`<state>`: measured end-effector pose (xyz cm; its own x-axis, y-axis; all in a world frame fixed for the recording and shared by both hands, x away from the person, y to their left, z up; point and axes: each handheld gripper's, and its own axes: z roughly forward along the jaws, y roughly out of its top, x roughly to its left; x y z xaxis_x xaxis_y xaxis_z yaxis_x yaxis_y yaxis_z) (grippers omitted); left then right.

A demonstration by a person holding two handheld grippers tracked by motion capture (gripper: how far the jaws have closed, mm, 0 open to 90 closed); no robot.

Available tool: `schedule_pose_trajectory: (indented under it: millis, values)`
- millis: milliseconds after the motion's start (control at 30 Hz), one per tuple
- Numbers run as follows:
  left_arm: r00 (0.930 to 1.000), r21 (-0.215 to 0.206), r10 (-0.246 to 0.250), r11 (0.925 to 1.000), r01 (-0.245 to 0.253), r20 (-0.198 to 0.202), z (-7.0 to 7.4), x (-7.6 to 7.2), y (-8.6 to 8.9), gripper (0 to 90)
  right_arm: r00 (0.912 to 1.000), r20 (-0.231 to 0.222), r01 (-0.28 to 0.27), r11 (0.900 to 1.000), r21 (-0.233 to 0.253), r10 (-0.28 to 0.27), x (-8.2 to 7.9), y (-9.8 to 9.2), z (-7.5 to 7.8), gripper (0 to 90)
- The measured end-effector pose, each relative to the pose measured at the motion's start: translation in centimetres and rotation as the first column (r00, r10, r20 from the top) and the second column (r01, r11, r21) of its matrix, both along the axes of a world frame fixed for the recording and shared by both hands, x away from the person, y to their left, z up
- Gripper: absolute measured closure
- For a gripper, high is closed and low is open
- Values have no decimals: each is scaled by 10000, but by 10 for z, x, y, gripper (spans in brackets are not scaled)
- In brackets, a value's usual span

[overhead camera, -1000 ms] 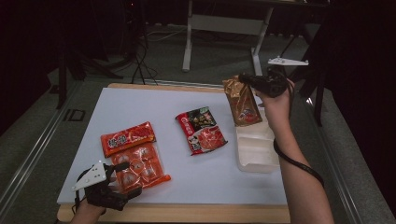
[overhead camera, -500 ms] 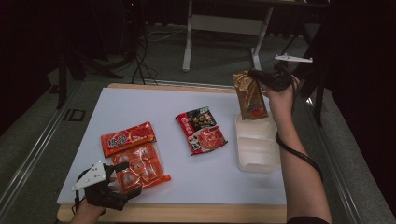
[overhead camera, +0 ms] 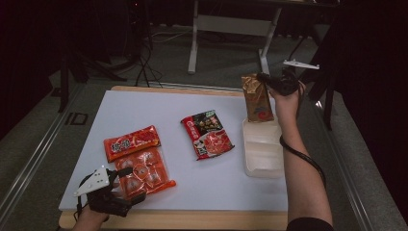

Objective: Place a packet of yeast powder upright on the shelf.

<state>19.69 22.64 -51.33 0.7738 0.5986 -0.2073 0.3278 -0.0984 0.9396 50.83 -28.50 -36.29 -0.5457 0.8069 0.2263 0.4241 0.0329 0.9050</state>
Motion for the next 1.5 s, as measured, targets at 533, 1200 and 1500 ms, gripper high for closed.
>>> schedule_pose_trajectory:
  millis: [533, 1200, 1500]
  values:
    - [10000, 27, -20, 10000, 20, -8, 0, 0, 0, 4, 9989, -457, 101, 9996, 279, -88, 3, -2, -29, 887]
    - [10000, 130, -50, 9999, 50, 20, 0, 0, -2, 4, 9869, -1182, 1133, 9934, 194, -1103, -17, -40, -57, 872]
    - [10000, 162, -48, 9999, 48, 3, 0, 1, -2, 4, 9781, -1206, 1680, 9855, -238, -1696, -24, -56, -57, 827]
